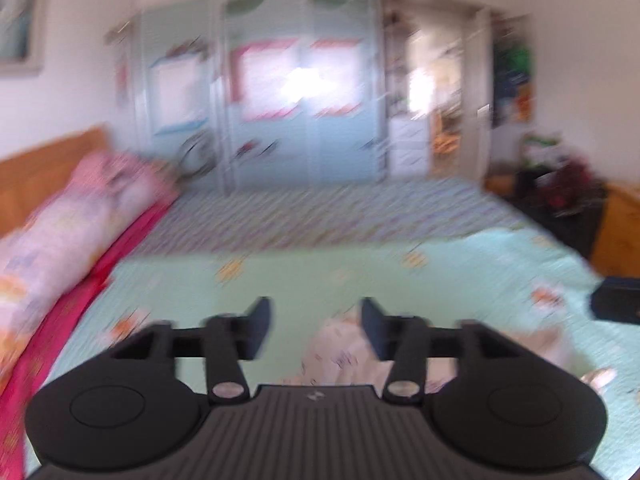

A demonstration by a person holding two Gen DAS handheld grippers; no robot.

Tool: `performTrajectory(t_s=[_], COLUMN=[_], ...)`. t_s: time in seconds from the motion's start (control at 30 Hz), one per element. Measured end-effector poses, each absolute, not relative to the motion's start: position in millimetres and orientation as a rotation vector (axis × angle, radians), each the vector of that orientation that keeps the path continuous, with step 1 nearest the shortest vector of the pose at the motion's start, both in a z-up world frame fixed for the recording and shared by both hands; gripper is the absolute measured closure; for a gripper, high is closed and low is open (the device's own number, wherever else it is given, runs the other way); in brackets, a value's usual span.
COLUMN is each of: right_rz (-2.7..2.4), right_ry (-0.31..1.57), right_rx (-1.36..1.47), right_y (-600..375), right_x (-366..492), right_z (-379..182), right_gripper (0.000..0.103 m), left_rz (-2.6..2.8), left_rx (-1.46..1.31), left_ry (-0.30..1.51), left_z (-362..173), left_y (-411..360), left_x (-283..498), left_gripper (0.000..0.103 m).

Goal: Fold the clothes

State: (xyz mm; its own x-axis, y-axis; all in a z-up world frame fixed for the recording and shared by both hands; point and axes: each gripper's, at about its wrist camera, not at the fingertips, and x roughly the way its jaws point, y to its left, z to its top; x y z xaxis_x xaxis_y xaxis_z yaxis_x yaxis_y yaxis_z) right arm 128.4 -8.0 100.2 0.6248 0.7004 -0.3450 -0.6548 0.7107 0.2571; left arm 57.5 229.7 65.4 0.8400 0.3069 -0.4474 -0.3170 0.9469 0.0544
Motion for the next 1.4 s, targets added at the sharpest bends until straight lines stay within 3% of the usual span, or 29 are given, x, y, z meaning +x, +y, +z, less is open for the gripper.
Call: performTrajectory(t_s=[0.23,0.43,0.7,0.87,1.2,1.27,1.3,1.33,1.4], right_rz=[0.785,0.678,0.611,0.590,0.591,0.584,0.581,0.579,0.576], right_ry=[0.562,0.752,0.841,0.918,0.974,0.979,0.981,0.982,0.986], right_rx=[0.129,0.182,0.122,0.116,0.063,0.061,0.061,0.061,0.061], right_y=[28.7,15.6,-11.7,-1.3,12.4,11.2,10.5,9.4,7.9], right_x=[90.2,74.6,41.5,40.0,34.4,34.4,34.4,34.2,33.6], right_z=[17.1,-71.7,-134.7,-165.8,-185.1,-186.1,-186.5,-186.8,-187.3], right_gripper=[0.044,0.044,0.044,0.044,0.043,0.043,0.043,0.043,0.043], left_rz=[0.479,0.398,0.393,0.437,0.476,0.475,0.469,0.464,0.451], left_rx=[-0.167,-0.186,-0.175,-0.133,-0.131,-0.118,-0.125,-0.133,-0.147], left_ry=[0.665,0.778,0.977,0.973,0.944,0.929,0.927,0.924,0.915], left_z=[-45.1,-114.0,-207.7,-221.6,-219.7,-220.3,-219.6,-218.9,-216.6], left_y=[305.2,268.6,229.8,226.3,235.0,234.9,235.7,236.5,238.5], left_x=[-26.1,-38.1,-25.5,-27.3,-5.7,-4.2,-4.7,-5.2,-7.0], left_gripper=[0.045,0.045,0.045,0.030,0.030,0.051,0.078,0.088,0.093])
